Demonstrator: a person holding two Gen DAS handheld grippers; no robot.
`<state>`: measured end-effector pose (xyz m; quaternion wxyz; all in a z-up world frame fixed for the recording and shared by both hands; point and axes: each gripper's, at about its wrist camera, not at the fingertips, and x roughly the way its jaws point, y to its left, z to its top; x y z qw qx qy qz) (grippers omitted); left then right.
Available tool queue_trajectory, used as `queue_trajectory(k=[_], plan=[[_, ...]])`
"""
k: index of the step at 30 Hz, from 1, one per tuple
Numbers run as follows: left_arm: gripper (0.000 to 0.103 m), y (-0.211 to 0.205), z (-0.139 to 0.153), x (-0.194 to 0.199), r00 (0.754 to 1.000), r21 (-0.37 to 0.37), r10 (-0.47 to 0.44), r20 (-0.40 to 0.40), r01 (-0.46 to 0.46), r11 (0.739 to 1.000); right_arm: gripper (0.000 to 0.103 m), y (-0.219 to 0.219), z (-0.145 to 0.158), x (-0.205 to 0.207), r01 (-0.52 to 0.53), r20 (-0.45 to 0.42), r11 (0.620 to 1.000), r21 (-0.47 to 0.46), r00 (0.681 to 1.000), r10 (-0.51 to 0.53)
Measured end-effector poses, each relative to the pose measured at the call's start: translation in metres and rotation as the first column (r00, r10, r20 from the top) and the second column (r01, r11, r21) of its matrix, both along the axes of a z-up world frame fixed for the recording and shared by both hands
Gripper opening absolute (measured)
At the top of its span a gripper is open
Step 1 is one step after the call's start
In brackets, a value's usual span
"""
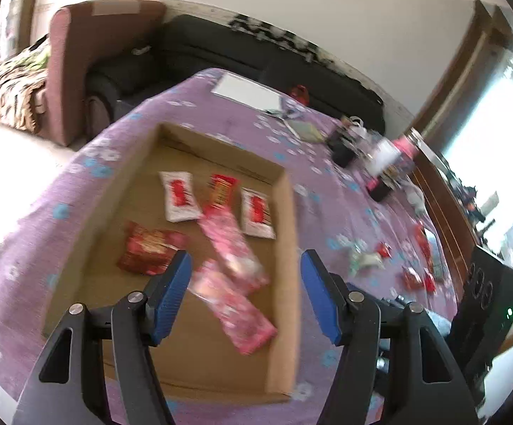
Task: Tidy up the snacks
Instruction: 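Carry both snacks to the box and release them inside, then grasp a red foil bag with the right tool while the left tool grasps a clear green-edged packet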
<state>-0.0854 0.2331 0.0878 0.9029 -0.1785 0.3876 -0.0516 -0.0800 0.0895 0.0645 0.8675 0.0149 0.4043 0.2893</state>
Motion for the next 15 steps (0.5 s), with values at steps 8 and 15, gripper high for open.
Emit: queue_trajectory(k=[8,15], plan=[[0.063,-0.060,-0.001,-0.006,0.995,0.059,-0.099,-0.006,0.100,0.993,0.043,-0.144,-0.002,-0.002,0.254,-0.010,0.967,0.019,0.967,-0.253],[0.063,-0.095,-0.009,0.001,0.987,0.073,-0.154,-0.043,0.157,0.985,0.045,-0.249,-0.006,0.003,0.460,-0.026,0.887,0.032,0.888,-0.459]])
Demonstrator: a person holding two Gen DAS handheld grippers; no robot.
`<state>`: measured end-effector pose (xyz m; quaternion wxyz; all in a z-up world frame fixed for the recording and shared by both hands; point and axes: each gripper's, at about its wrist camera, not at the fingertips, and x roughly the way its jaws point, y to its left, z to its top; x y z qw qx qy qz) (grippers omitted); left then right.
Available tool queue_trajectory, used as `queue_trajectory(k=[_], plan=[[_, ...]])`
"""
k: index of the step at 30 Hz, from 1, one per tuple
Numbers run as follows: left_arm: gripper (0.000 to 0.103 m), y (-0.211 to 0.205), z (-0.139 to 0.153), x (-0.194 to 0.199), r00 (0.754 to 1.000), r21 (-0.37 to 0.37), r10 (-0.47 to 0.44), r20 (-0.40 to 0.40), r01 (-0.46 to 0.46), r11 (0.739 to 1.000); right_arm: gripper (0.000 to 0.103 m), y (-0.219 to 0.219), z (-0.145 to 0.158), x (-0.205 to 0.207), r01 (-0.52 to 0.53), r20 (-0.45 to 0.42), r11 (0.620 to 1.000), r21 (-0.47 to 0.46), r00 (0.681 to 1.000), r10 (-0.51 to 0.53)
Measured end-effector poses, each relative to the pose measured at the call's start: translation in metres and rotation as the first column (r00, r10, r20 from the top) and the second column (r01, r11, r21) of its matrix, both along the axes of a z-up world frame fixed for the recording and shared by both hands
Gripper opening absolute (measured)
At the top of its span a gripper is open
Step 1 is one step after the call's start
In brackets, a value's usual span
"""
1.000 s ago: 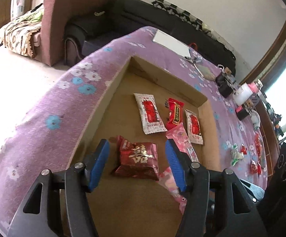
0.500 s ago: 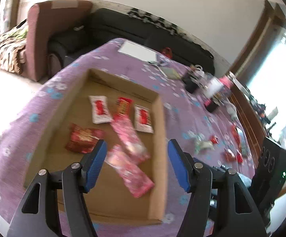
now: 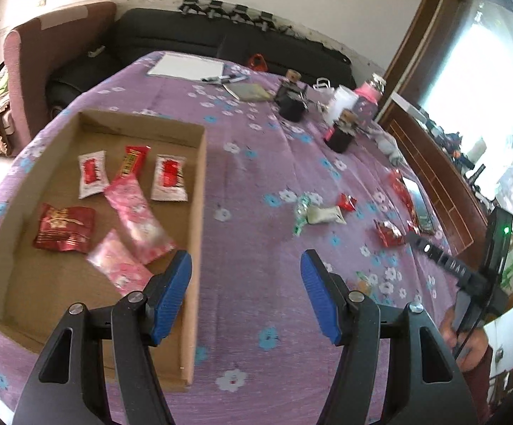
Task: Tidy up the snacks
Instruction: 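Grasp a red foil bag with the right tool while the left tool grasps a clear green-edged packet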
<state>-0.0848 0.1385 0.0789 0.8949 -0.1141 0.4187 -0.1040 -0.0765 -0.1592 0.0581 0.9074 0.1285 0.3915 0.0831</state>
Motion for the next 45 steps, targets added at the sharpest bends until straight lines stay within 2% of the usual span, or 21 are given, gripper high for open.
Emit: queue_trajectory(k=[11,14,17,20,24,25,27,28,30,32,33,36,41,45], plan=[[0.063,-0.018,-0.008,0.008,0.999,0.018,-0.023,-0.037,0.023,1.000,0.045,-0.080,0.001,0.007,0.176,0.030,0.982,0.071,0.983,-0.179],[0.063,-0.023,-0.013,0.014,0.998,0.011,-0.030,-0.051,0.030,0.999,0.046,-0.087,-0.003,0.017,0.200,0.010,0.976,0.083,0.979,-0.202],[0.063,-0.029,-0.018,0.019,0.996,-0.007,-0.045,-0.073,0.045,0.999,0.046,-0.073,-0.012,0.032,0.165,-0.026,0.983,0.074,0.986,-0.164],[0.063,-0.035,-0.020,0.019,0.995,-0.005,-0.060,-0.083,0.060,0.998,0.046,-0.053,-0.019,0.050,0.129,-0.049,0.991,0.023,0.991,-0.128],[0.063,-0.039,-0.021,0.016,0.994,0.003,-0.079,-0.081,0.080,0.997,0.045,-0.028,-0.033,0.072,0.118,-0.055,0.983,-0.139,0.990,-0.127],[0.063,-0.039,-0.021,0.016,0.993,0.003,-0.083,-0.082,0.083,0.997,0.045,-0.025,-0.040,0.076,0.098,-0.090,0.985,-0.143,0.990,-0.111],[0.063,-0.040,-0.022,0.016,0.993,-0.003,-0.091,-0.080,0.091,0.996,0.044,-0.020,-0.044,0.071,0.071,-0.095,0.989,-0.131,0.992,-0.084],[0.063,-0.041,-0.023,0.017,0.992,-0.006,-0.094,-0.080,0.094,0.996,0.043,-0.014,-0.043,0.067,0.017,-0.107,0.994,-0.105,0.994,-0.029],[0.063,-0.044,-0.025,0.017,0.991,-0.013,-0.105,-0.084,0.104,0.994,0.043,-0.005,-0.043,0.058,-0.120,-0.122,0.993,0.012,0.985,0.121],[0.063,-0.047,-0.027,0.016,0.989,-0.014,-0.118,-0.087,0.117,0.993,0.043,0.003,-0.043,0.048,-0.234,-0.117,0.966,0.114,0.962,0.247],[0.063,-0.049,-0.028,0.015,0.988,-0.015,-0.125,-0.087,0.124,0.992,0.043,0.003,-0.041,0.043,-0.240,-0.101,0.962,0.131,0.962,0.254],[0.063,-0.050,-0.030,0.011,0.987,-0.022,-0.135,-0.091,0.134,0.991,0.046,-0.002,-0.034,0.036,-0.184,-0.082,0.979,0.083,0.978,0.191],[0.063,-0.047,-0.032,0.007,0.987,-0.032,-0.135,-0.087,0.133,0.991,0.048,-0.011,-0.028,0.013,-0.105,-0.147,0.991,0.078,0.982,0.116],[0.063,-0.044,-0.036,0.007,0.987,-0.050,-0.130,-0.090,0.126,0.991,0.048,-0.014,-0.027,-0.005,-0.084,-0.180,0.976,0.203,0.976,0.121]])
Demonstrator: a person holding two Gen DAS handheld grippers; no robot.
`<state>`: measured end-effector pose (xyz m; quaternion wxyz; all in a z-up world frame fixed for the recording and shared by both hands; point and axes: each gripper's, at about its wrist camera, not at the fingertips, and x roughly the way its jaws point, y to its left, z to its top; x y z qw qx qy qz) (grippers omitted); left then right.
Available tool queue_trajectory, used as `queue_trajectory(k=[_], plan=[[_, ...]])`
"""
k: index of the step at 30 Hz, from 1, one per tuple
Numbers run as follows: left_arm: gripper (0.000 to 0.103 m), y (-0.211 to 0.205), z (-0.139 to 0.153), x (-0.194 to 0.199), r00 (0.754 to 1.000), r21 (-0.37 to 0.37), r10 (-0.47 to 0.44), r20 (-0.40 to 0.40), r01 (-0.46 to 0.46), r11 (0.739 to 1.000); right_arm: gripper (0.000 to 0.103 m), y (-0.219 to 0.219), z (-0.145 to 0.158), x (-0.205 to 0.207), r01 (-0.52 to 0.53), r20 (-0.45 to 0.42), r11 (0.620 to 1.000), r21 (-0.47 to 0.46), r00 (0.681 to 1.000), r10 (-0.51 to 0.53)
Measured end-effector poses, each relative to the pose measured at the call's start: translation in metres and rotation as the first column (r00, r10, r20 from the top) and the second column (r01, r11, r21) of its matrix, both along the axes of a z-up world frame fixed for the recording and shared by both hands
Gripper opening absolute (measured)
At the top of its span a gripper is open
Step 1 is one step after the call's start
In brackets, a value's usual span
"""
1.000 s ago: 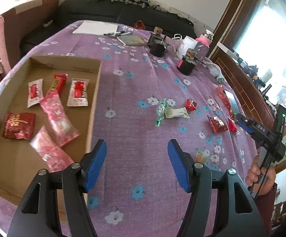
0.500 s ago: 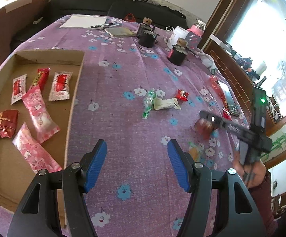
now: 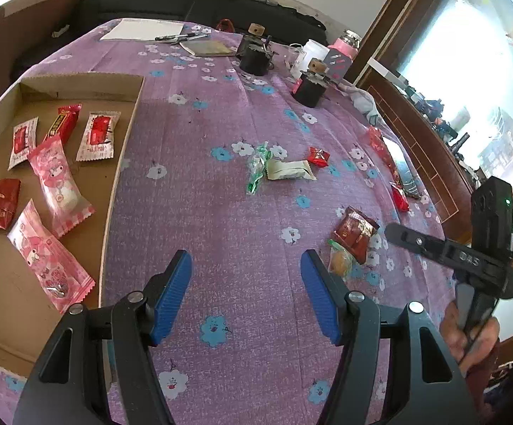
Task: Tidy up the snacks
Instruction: 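Grasp a red foil bag with the right tool while the left tool grasps a clear green-edged packet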
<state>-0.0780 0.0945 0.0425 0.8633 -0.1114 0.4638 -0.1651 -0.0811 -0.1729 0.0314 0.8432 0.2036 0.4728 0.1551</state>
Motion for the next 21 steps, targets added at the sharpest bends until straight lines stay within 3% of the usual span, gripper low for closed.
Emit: queue_trajectory(k=[2,8,10,12,13,16,21], plan=[[0.063,-0.001,-0.002,-0.001,1.000,-0.008,-0.002,-0.004,0.002,1.000,0.048,0.009,-0.003,0.004,-0.006,-0.030,1.000,0.005,1.000,0.006],[0.063,-0.009,0.004,-0.017,0.999,0.032,-0.024,0.028,0.023,0.999,0.050,0.045,-0.019,0.039,0.036,-0.075,0.990,-0.137,0.996,-0.047],[0.063,-0.013,0.005,-0.020,0.999,0.053,-0.037,0.037,0.035,0.998,0.055,0.061,-0.018,0.043,0.032,-0.044,0.975,-0.219,0.998,-0.043],[0.063,-0.018,0.004,-0.022,0.998,0.076,-0.054,0.037,0.051,0.996,0.051,0.073,-0.019,0.043,0.010,-0.026,0.951,-0.308,0.999,-0.019],[0.063,-0.022,0.002,-0.022,0.997,0.085,-0.064,0.035,0.061,0.995,0.044,0.076,-0.019,0.042,-0.001,-0.022,0.940,-0.340,1.000,-0.007],[0.063,-0.035,-0.003,-0.022,0.995,0.096,-0.093,0.022,0.091,0.991,0.039,0.070,-0.018,0.037,0.001,-0.017,0.919,-0.394,1.000,-0.009],[0.063,-0.073,-0.011,-0.020,0.985,0.131,-0.174,0.012,0.171,0.976,0.039,0.025,-0.017,0.023,0.070,-0.012,0.922,-0.380,0.997,-0.081]])
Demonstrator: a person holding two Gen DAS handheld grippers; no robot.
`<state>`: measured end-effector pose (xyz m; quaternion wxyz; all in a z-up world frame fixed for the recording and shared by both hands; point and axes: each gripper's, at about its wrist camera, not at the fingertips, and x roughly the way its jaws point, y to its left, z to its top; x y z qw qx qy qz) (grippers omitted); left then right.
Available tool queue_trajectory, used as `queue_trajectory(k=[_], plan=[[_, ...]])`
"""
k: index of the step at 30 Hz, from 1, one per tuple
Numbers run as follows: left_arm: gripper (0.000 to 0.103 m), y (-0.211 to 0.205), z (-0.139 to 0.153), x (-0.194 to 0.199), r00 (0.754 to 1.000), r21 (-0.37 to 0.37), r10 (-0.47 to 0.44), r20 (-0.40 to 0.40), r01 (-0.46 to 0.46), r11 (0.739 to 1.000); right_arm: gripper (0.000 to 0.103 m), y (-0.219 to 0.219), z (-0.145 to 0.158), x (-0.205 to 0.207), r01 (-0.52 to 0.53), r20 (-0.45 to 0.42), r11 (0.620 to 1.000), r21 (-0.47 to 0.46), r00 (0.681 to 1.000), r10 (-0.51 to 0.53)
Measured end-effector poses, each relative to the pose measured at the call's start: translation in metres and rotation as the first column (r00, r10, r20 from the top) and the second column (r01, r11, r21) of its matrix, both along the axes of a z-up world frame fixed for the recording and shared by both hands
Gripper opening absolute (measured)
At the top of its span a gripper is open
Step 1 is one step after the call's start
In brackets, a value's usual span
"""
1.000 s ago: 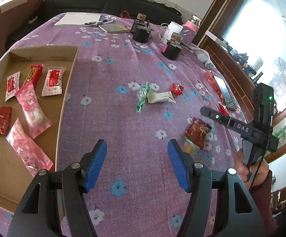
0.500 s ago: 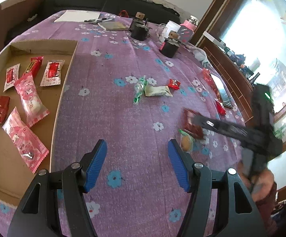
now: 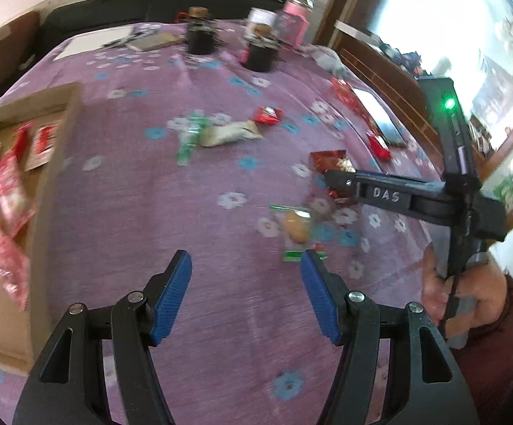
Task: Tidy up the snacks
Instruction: 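Grasp a red foil bag with the right tool while the left tool grasps a clear green-edged packet, then carry both snacks to the box and release them inside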
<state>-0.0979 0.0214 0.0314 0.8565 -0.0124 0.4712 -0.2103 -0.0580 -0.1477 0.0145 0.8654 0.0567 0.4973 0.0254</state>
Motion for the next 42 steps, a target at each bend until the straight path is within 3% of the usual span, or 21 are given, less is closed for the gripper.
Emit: queue_trajectory(k=[10,11,13,20,27,30,33,38,42], plan=[[0.063,-0.057,-0.021,0.022,0.996,0.082,-0.084,0.000,0.084,0.993,0.039,-0.035,0.001,-0.020,0.019,0.027,0.999,0.035,0.999,-0.020],[0.060,-0.060,-0.021,0.021,0.996,0.095,-0.083,0.013,0.081,0.992,0.039,-0.036,0.001,-0.022,0.018,0.030,0.999,0.037,0.999,-0.019],[0.027,-0.063,-0.021,0.019,0.996,0.126,-0.085,0.039,0.080,0.989,0.039,-0.036,0.001,-0.024,0.017,0.036,0.999,0.039,0.999,-0.019],[0.027,-0.038,-0.004,0.017,0.998,0.034,-0.035,0.054,0.033,0.999,0.038,-0.037,0.003,-0.033,0.000,0.049,0.993,0.116,0.999,-0.006],[0.027,0.034,0.030,0.002,0.993,-0.088,0.084,0.089,-0.076,0.993,0.038,-0.008,0.025,-0.037,-0.067,0.087,0.989,0.134,0.995,0.055],[0.027,0.072,0.036,-0.003,0.981,-0.104,0.166,0.104,-0.155,0.982,0.038,0.019,0.033,-0.035,-0.120,0.101,0.983,0.141,0.989,0.106],[0.027,0.121,0.036,-0.007,0.957,-0.111,0.269,0.106,-0.257,0.960,0.038,0.059,0.043,-0.030,-0.198,0.117,0.970,0.144,0.976,0.182],[0.027,0.198,0.024,-0.009,0.893,-0.107,0.443,0.072,-0.435,0.894,0.037,0.124,0.055,-0.026,-0.324,0.142,0.934,0.150,0.942,0.304],[0.027,0.235,0.014,-0.007,0.854,-0.084,0.518,0.050,-0.513,0.854,0.037,0.186,0.061,-0.024,-0.431,0.154,0.888,0.159,0.899,0.409]])
